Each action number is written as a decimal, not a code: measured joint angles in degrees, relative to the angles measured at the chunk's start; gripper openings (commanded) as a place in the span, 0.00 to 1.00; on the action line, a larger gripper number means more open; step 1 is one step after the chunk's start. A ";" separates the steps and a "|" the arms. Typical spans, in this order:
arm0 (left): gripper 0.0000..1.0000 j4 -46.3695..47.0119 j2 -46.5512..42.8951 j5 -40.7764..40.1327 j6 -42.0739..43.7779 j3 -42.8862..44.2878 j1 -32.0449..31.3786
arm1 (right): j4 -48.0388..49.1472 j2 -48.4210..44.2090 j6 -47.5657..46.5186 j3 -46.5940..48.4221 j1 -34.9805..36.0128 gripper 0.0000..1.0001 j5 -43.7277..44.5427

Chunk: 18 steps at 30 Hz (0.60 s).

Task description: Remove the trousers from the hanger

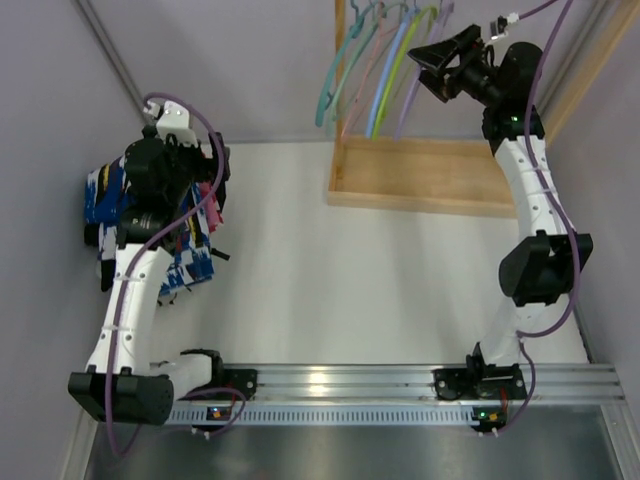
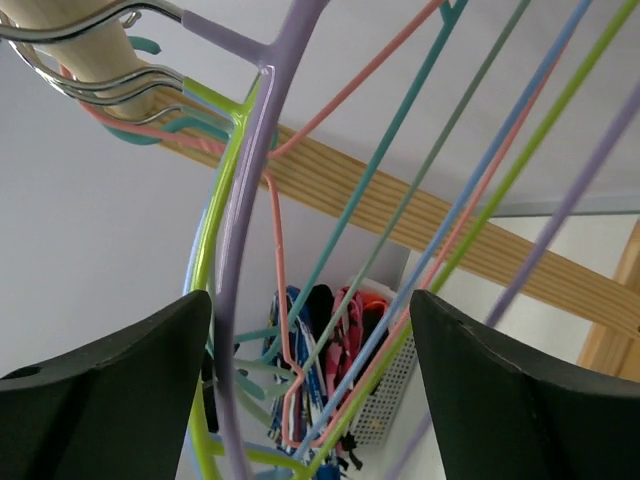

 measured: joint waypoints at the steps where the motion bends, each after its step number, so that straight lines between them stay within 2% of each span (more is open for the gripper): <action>1: 0.98 -0.72 0.83 0.66 -0.28 0.46 -0.02 | -0.02 -0.44 -0.26 -0.70 -0.26 0.84 -0.20; 9: 0.99 -5.64 7.30 3.52 -0.83 4.50 -1.68 | -0.55 -8.17 -1.53 -6.75 -5.64 0.93 -3.63; 11: 0.99 -6.78 9.40 3.87 -0.83 6.60 -2.73 | -1.20 -10.60 -2.99 -8.28 -7.26 0.98 -4.59; 18: 0.99 -10.38 17.22 4.63 -0.94 14.01 -5.51 | -6.47 -21.18 -11.89 -17.99 -13.79 1.00 -8.02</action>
